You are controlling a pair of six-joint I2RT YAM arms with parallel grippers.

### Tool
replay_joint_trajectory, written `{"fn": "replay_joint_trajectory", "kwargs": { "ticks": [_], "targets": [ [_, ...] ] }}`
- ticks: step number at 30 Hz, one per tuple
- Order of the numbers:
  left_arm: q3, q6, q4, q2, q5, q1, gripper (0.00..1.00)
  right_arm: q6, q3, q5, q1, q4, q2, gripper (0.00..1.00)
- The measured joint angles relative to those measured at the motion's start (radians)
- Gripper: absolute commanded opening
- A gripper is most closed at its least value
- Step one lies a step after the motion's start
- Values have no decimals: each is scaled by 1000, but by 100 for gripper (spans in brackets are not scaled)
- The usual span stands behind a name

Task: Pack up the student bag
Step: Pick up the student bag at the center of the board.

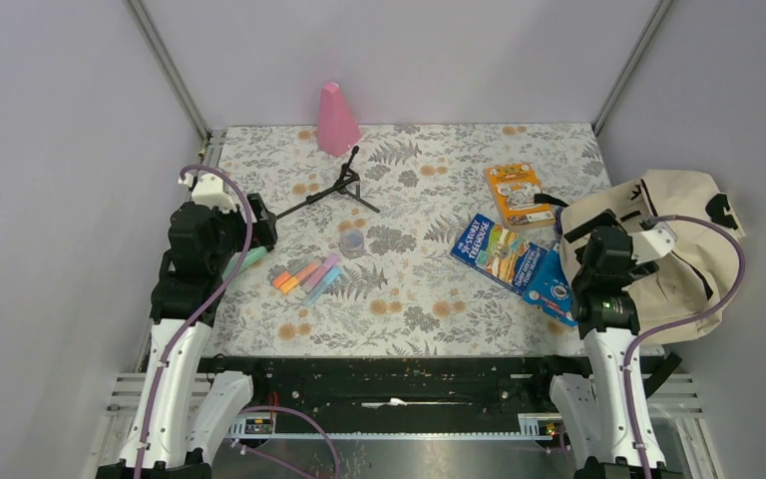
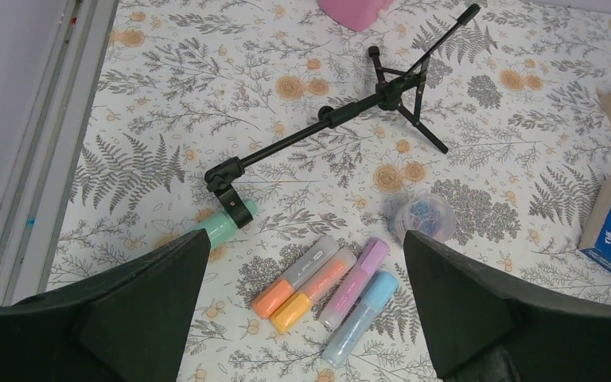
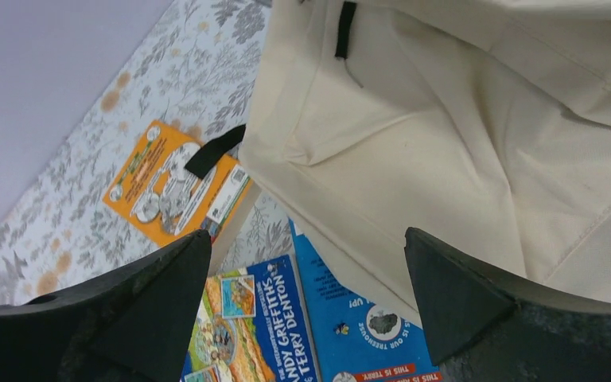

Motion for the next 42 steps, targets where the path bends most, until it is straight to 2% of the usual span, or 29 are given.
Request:
{"fn": "replay_joint_trajectory", "kwargs": {
  "ticks": [12, 21, 30, 36, 42],
  "targets": [
    [-14, 6, 3, -10, 45, 0, 99, 119, -82, 18, -289, 127, -65, 98],
    [-21, 6, 4, -10, 66, 0, 99, 192, -92, 41, -348, 193, -28, 98],
    [-21, 5, 4, -10, 83, 0, 99, 269, -101, 42, -380, 252, -67, 98],
    [-21, 5, 4, -14, 87, 0, 99, 338, -96, 38, -427, 284, 39, 98],
    [-29, 5, 5, -34, 89, 0, 99, 381, -64, 20, -462, 291, 158, 82]
  ]
}}
